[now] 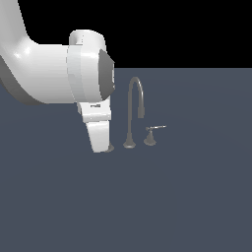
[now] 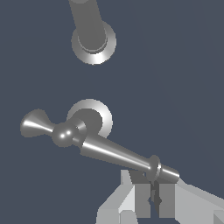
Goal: Turn on the faucet by rotating a designated handle.
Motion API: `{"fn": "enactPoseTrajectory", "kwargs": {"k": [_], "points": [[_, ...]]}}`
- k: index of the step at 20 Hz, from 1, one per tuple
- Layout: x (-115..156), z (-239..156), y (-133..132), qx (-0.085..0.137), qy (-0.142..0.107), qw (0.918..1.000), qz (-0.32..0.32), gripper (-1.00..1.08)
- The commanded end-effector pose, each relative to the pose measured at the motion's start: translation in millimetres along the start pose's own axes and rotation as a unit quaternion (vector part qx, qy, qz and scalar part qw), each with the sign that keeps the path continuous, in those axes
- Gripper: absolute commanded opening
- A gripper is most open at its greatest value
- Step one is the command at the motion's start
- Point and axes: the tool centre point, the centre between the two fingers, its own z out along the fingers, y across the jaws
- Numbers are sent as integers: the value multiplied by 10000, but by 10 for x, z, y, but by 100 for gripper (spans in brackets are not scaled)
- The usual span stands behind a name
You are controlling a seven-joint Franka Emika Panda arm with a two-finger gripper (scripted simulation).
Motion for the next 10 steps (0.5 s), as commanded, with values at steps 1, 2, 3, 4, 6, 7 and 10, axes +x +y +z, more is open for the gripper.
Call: {"fn": "enactPoseTrajectory", "kwargs": {"k": [1, 2, 3, 4, 6, 7, 10], "points": [[218, 12, -1, -12, 26, 9999, 117, -100], [283, 13, -5, -14, 33, 9999, 140, -100], [348, 14, -10, -17, 40, 9999, 162, -100], [412, 16, -14, -19, 48, 9998, 185, -100], [540, 17, -21, -24, 62, 9997, 230, -100], [604, 18, -24, -27, 70, 9997, 252, -100], [730, 19, -30, -31, 84, 9995, 297, -100]]}}
